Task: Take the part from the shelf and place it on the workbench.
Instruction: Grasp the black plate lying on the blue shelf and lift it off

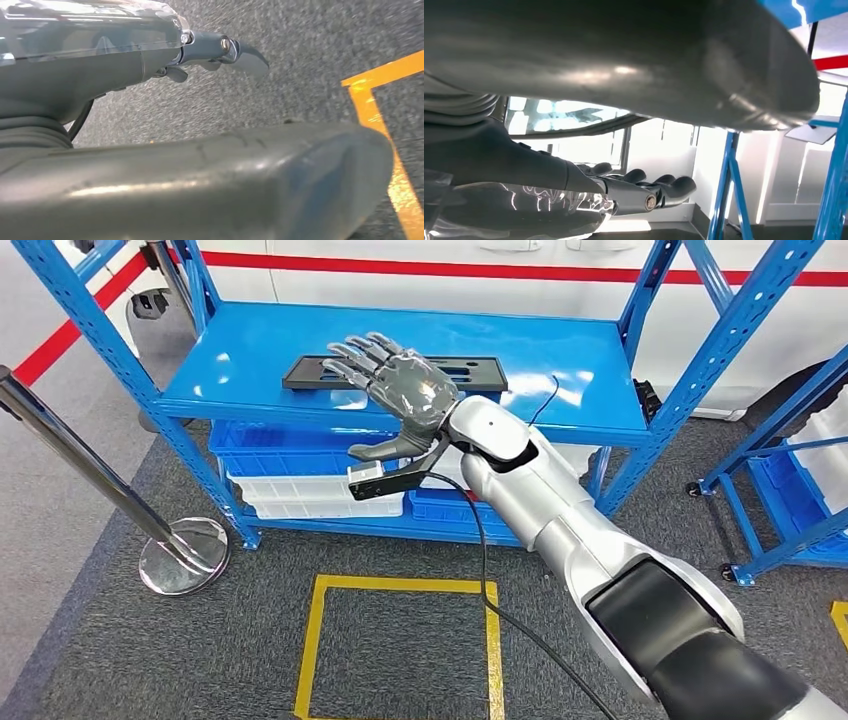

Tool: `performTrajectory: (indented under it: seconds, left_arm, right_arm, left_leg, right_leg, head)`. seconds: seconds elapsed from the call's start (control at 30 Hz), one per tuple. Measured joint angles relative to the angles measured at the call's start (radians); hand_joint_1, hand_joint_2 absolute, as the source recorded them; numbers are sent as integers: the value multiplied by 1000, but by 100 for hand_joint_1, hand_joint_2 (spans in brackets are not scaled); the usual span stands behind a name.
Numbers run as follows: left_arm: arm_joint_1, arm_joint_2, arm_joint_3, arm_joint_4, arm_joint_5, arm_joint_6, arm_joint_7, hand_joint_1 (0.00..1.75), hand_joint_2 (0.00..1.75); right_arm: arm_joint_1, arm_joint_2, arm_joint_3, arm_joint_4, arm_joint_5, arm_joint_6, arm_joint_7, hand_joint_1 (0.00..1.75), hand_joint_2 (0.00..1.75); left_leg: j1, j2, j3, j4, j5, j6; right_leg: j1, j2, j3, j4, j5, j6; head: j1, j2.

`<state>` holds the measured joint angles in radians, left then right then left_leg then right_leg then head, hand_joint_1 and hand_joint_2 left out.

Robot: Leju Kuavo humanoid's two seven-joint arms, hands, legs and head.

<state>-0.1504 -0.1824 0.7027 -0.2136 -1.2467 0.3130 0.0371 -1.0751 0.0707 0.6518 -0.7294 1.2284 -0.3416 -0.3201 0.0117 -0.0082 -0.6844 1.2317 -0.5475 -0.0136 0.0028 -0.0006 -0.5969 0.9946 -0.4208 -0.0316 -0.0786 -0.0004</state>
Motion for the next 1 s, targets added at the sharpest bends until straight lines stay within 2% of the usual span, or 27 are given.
performTrajectory:
  seconds: [0.03, 0.07, 0.1, 0.17, 0.2, 0.23, 0.27, 0.37, 0.4, 0.43, 0.47, 0.53, 0.57, 0.6, 0.63, 0.7, 0.73, 0.77, 0.83, 0.9, 0.93, 1.0]
  left_arm:
    - [1, 0, 1, 0, 0, 0, 1, 0, 0]
    - [3, 1, 2, 0, 0, 0, 2, 0, 0]
    - [4, 1, 2, 0, -1, 0, 3, 0, 0]
    - [5, 2, 2, 0, -2, -1, 4, 0, 0]
    - [4, 2, 2, 1, -3, -1, 4, 0, 0]
    - [3, 2, 2, 1, -3, -1, 5, 0, 0]
    - [2, 2, 3, 2, -3, -1, 5, 0, 0]
    - [2, 3, 3, 2, -3, -1, 9, 0, 0]
    - [3, 3, 4, 2, -4, -1, 11, 0, 0]
    - [3, 3, 4, 2, -5, -1, 13, 0, 0]
    - [3, 3, 4, 2, -6, -1, 15, 0, 0]
    - [3, 3, 4, 2, -7, -1, 17, 0, 0]
    - [4, 4, 4, 2, -8, -1, 18, 0, 0]
    - [5, 4, 5, 2, -8, -1, 19, 0, 0]
    - [6, 4, 5, 2, -9, -1, 20, 0, 0]
    - [7, 3, 5, 3, -9, -1, 20, 0, 0]
    - [7, 3, 6, 4, -9, -1, 21, 0, 0]
    - [5, 2, 6, 5, -9, -1, 21, 0, 0]
    - [4, 2, 6, 5, -9, -1, 22, 0, 0]
    - [5, 2, 6, 5, -10, -1, 22, 0, 0]
    - [6, 2, 7, 5, -10, -1, 22, 0, 0]
    - [5, 2, 8, 6, -10, -1, 22, 0, 0]
  right_arm:
    - [3, 0, 2, 1, 0, 0, 0, 0, 0]
    - [6, 0, 5, 3, 0, 0, 0, 0, 0]
    - [7, 0, 7, 3, 0, 1, 0, 0, 0]
    - [7, 1, 9, 4, 0, 3, 0, 0, 0]
    - [4, 2, 9, 4, 0, 3, 0, 0, 0]
    - [2, 3, 10, 4, 0, 4, 0, 0, 0]
    - [1, 3, 11, 5, 1, 4, 0, 0, 0]
    - [-1, 4, 15, 5, 1, 3, 0, 0, 0]
    - [-2, 4, 17, 6, 2, 3, 0, 0, 0]
    - [-3, 4, 18, 6, 3, 4, 0, 0, 0]
    - [-3, 4, 20, 8, 4, 4, 0, 0, 0]
    - [-2, 4, 23, 11, 6, 6, 0, 0, 0]
    - [0, 4, 25, 14, 7, 6, 0, 0, 0]
    - [0, 4, 27, 16, 7, 6, 0, 0, 0]
    - [0, 4, 28, 18, 7, 7, 0, 0, 0]
    - [-2, 3, 31, 19, 7, 7, 0, 0, 0]
    - [-5, 3, 32, 20, 7, 7, 0, 0, 0]
    - [-8, 4, 34, 21, 7, 7, 0, 0, 0]
    - [-11, 6, 37, 23, 8, 7, 0, 0, 0]
    - [-12, 8, 39, 23, 8, 7, 0, 0, 0]
    - [-14, 8, 39, 24, 8, 7, 0, 0, 0]
    - [-18, 11, 41, 24, 8, 7, 0, 0, 0]
  left_leg:
    - [0, 0, -35, 51, -7, -1]
    - [0, 0, -55, 68, 3, -2]
    - [1, 0, -56, 47, 33, -2]
    - [1, 2, -12, -79, 118, 1]
    - [-1, 3, 13, -138, 145, 4]
    - [-2, 3, 30, -177, 156, 9]
    - [-4, 3, 36, -191, 152, 14]
    - [-4, 0, 44, -204, 141, 30]
    - [-3, -1, 51, -207, 138, 36]
    - [-2, -1, 60, -210, 134, 41]
    - [-2, -1, 68, -213, 129, 45]
    - [-3, -1, 81, -213, 116, 49]
    - [-4, -2, 89, -213, 109, 50]
    - [-5, -3, 99, -213, 102, 50]
    - [-7, -5, 110, -213, 94, 50]
    - [-8, -7, 135, -215, 77, 47]
    - [-8, -8, 143, -217, 71, 44]
    - [-8, -9, 146, -221, 66, 39]
    - [-8, -9, 153, -223, 65, 27]
    - [-6, -7, 157, -208, 58, 16]
    - [-6, -5, 146, -179, 46, 11]
    - [-3, -2, 82, -64, 3, 2]
  right_leg:
    - [1, 0, 7, 1, -7, -1]
    - [2, 0, 15, 2, -14, -1]
    - [2, 1, 24, 4, -23, 0]
    - [1, 2, 44, 10, -44, 5]
    - [2, 2, 50, 13, -54, 10]
    - [3, 3, 52, 16, -60, 15]
    - [4, 3, 51, 18, -64, 19]
    - [4, 2, 49, 25, -69, 31]
    - [3, 2, 41, 45, -76, 36]
    - [2, 2, 20, 85, -88, 40]
    - [0, 2, -17, 146, -106, 45]
    - [-3, 2, -109, 279, -142, 50]
    - [-4, 2, -144, 315, -143, 50]
    - [-4, 2, -160, 313, -123, 48]
    - [-4, 2, -157, 274, -83, 44]
    - [1, 3, -114, 137, 16, 32]
    - [5, 3, -93, 76, 42, 25]
    - [10, 3, -80, 38, 55, 20]
    - [15, 2, -66, 5, 47, 13]
    - [11, 1, -42, -12, 46, 6]
    - [8, 1, -29, -17, 42, 2]
    - [7, 0, -11, -21, 32, -5]
  head:
    - [0, 0]
    - [0, 0]
    - [0, 0]
    - [0, 0]
    - [0, 0]
    - [0, 0]
    - [0, 0]
    - [0, 0]
    - [0, 0]
    - [0, 0]
    - [0, 0]
    - [0, 0]
    - [0, 0]
    - [0, 0]
    - [0, 0]
    - [0, 0]
    - [1, 0]
    - [1, 0]
    - [2, 0]
    - [2, 0]
    - [2, 0]
    - [2, 0]
